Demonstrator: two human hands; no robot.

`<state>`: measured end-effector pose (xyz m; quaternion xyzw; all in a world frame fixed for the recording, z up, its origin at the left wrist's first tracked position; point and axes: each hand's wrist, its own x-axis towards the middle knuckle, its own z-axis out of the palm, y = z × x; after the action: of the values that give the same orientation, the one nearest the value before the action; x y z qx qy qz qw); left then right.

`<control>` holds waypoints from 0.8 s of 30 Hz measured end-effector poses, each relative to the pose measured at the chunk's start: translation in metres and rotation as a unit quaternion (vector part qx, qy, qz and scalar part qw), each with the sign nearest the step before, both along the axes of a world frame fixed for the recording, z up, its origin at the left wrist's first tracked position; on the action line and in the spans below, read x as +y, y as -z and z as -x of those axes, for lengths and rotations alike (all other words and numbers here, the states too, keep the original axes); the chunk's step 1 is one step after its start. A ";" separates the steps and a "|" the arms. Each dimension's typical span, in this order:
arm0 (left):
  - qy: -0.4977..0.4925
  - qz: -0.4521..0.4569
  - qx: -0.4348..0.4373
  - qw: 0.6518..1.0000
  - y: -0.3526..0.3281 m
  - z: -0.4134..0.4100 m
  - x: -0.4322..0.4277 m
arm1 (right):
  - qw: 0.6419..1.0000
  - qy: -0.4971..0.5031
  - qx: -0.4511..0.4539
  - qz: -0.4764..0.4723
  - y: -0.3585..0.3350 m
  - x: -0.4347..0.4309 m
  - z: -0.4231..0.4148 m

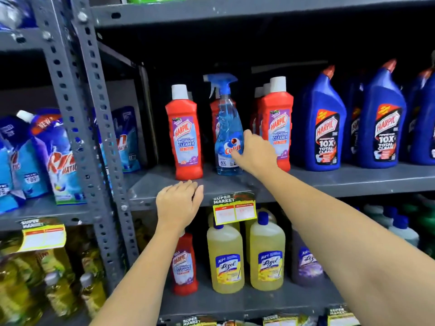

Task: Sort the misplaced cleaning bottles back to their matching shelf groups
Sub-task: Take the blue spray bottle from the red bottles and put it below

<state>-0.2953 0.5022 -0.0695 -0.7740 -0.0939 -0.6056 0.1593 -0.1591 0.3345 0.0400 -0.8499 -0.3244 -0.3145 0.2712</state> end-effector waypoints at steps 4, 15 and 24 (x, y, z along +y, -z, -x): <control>0.002 -0.007 -0.004 1.000 -0.001 0.000 0.000 | 0.996 0.001 0.042 -0.073 -0.008 0.019 0.000; 0.001 -0.005 0.000 1.000 0.001 -0.005 0.003 | 0.914 -0.112 0.298 -0.251 -0.016 0.045 -0.024; 0.020 0.007 0.011 1.000 0.002 -0.004 0.004 | 0.935 -0.136 0.214 -0.248 -0.019 0.023 -0.002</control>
<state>-0.2913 0.5058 -0.0713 -0.7833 -0.0811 -0.5996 0.1424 -0.1575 0.3573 0.0593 -0.7504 -0.2827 -0.1555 0.5769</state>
